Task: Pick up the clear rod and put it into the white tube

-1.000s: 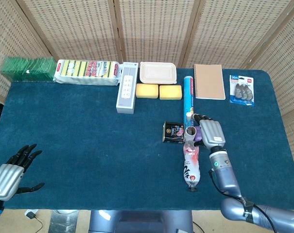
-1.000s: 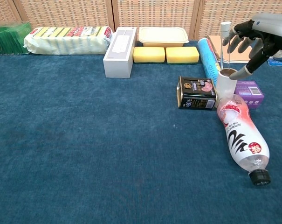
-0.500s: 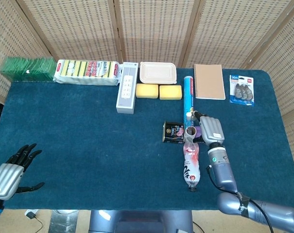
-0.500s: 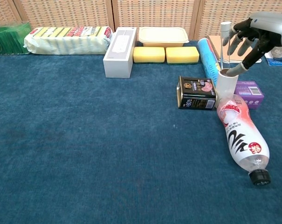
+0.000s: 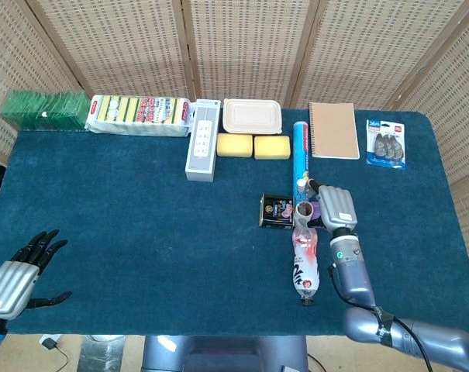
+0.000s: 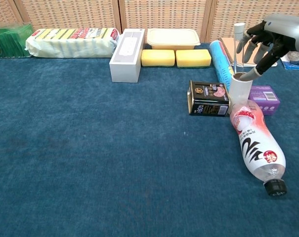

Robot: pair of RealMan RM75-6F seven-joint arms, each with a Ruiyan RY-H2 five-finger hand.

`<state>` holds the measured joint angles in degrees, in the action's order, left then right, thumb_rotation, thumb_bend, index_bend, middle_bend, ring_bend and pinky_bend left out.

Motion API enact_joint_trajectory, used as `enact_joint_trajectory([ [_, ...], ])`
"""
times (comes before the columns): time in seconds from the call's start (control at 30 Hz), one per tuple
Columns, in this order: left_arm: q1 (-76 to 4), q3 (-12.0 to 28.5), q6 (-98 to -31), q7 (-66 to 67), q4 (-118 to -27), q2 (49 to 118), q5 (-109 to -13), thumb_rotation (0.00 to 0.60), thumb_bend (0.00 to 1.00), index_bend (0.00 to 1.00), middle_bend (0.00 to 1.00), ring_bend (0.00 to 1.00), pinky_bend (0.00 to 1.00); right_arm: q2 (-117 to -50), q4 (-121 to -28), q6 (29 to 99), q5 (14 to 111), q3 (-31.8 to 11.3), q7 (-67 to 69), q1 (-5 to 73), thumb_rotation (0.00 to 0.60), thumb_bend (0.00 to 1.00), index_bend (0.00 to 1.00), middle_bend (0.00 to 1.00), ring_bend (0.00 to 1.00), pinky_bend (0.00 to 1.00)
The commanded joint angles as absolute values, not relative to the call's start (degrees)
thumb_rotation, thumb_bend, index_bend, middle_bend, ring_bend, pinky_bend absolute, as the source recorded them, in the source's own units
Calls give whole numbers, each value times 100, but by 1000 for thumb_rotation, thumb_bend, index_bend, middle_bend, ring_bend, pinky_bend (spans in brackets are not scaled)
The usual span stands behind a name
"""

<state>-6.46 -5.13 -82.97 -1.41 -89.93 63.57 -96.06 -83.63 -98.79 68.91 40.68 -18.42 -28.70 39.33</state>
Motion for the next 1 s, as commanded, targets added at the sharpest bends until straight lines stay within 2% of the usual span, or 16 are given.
enact_joint_trajectory([
  [0.03, -644, -519, -8301, -151, -8993, 6351, -9615, 452, 112, 107, 50, 25, 226, -8433, -9884, 6933, 4034, -1810, -2928, 3960, 600, 181, 340, 422, 430, 447],
  [0.7, -636, -514, -8328, -217, -8976, 6328, -9608, 451, 112, 107, 50, 24, 227, -8737, -9792, 7192, 3854, -1864, -3207, 4137, 600, 185, 400, 497, 494, 483],
  [1.0, -641, -512, -8318, -222, -8971, 6328, -9603, 449, 112, 106, 50, 25, 227, -8751, -9741, 7240, 3765, -1886, -3305, 4166, 600, 194, 470, 549, 545, 504],
])
